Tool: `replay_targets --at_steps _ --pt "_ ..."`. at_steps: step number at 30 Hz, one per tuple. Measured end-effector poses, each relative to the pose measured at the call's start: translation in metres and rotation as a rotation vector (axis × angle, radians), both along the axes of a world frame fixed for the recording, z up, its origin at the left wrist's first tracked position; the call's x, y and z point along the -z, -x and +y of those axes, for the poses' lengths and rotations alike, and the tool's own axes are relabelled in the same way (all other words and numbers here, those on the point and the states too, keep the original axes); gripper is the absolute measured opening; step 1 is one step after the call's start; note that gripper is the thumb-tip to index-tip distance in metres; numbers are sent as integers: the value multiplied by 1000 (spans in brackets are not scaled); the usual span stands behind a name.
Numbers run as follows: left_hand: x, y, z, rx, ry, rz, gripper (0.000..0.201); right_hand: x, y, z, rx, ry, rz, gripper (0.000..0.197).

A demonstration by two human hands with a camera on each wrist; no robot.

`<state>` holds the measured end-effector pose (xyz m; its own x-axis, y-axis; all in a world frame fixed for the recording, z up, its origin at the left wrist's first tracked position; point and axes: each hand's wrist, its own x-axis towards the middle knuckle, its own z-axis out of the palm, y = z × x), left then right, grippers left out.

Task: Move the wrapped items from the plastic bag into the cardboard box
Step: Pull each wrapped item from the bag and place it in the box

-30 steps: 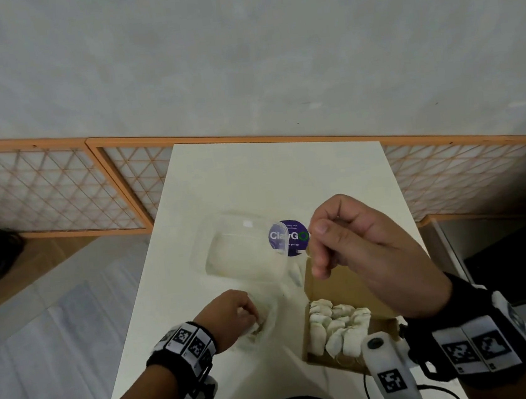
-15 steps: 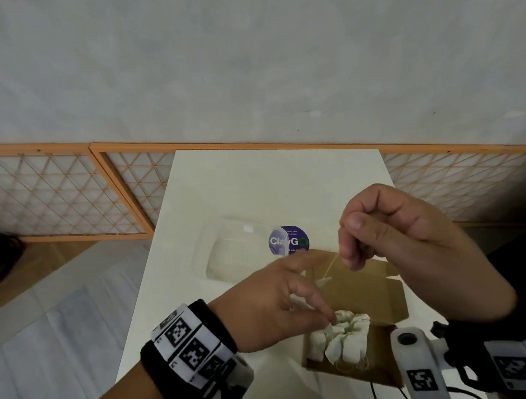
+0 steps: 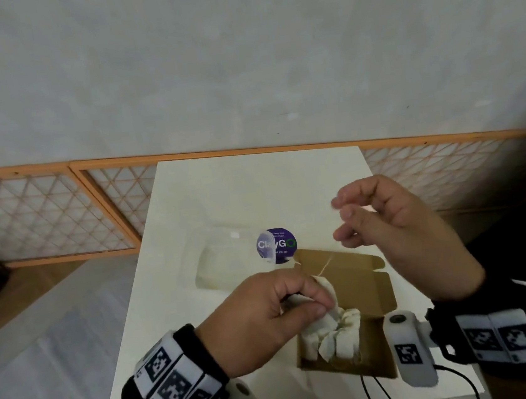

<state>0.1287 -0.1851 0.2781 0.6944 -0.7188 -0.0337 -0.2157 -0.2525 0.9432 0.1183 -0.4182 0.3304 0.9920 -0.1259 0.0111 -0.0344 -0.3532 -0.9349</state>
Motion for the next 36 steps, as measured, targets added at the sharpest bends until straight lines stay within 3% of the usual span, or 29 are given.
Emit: replay_targets --at_steps 3,8,10,15,21,27,33,36 --pt "3 -1 1 -24 7 6 11 14 6 1 47 255 41 40" --pt "10 -2 0 -45 46 3 11 26 25 18 -251 136 127 11" --pt "13 -3 -1 -50 50 7 10 35 28 21 -300 114 112 19" --pt "29 -7 -3 -119 130 74 12 49 29 23 -233 56 105 23" --pt "44 -12 -13 -244 313 379 13 61 28 26 -137 10 91 22" --pt "55 -21 -26 -408 346 549 22 72 23 25 -61 -110 141 25" --pt "68 -31 -41 -407 299 597 9 95 21 20 -99 -278 243 5" --pt "77 -29 -52 -391 311 591 12 106 21 13 -42 -251 255 15"
